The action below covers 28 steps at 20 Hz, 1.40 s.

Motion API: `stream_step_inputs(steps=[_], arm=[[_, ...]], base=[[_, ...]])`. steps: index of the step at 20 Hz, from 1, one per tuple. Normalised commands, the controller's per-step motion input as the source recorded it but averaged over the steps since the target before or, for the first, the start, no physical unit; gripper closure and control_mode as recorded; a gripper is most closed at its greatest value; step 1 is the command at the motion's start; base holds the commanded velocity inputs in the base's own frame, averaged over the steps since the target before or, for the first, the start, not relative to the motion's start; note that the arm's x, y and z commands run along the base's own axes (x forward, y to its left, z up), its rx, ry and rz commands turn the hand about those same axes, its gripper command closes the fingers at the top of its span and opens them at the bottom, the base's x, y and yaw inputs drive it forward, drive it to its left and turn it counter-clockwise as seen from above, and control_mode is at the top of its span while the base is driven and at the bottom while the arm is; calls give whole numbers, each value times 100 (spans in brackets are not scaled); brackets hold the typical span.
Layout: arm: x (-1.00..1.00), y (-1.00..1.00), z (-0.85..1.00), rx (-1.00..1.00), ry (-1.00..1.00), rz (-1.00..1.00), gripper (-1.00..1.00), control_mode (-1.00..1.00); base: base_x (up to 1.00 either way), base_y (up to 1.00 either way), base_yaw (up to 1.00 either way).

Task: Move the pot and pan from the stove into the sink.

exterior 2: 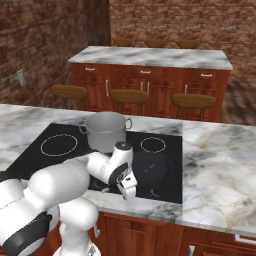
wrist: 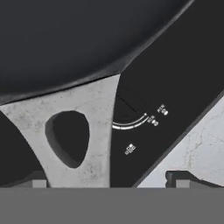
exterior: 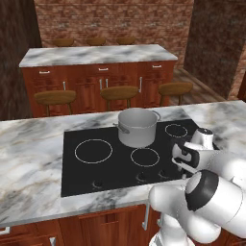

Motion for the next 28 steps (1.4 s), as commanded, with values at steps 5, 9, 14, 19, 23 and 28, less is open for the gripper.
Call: stream_step_inputs(steps=[5, 9, 14, 19, 23, 28], arm=[[2, 0, -9, 0, 0, 0, 100, -100], [0, 0, 6, 0, 0, -3, 100, -100], [0, 0, 71, 1, 4, -6, 100, -100], [-16, 2, 95, 0, 2, 0, 100, -100], [-37, 13, 93, 0, 0, 4, 100, -100], [-48, 26, 86, -1, 0, 12, 100, -100]], base=[[0, 0, 0], [0, 0, 0], [0, 0, 0], [0, 0, 0], [0, 0, 0], [0, 0, 0]])
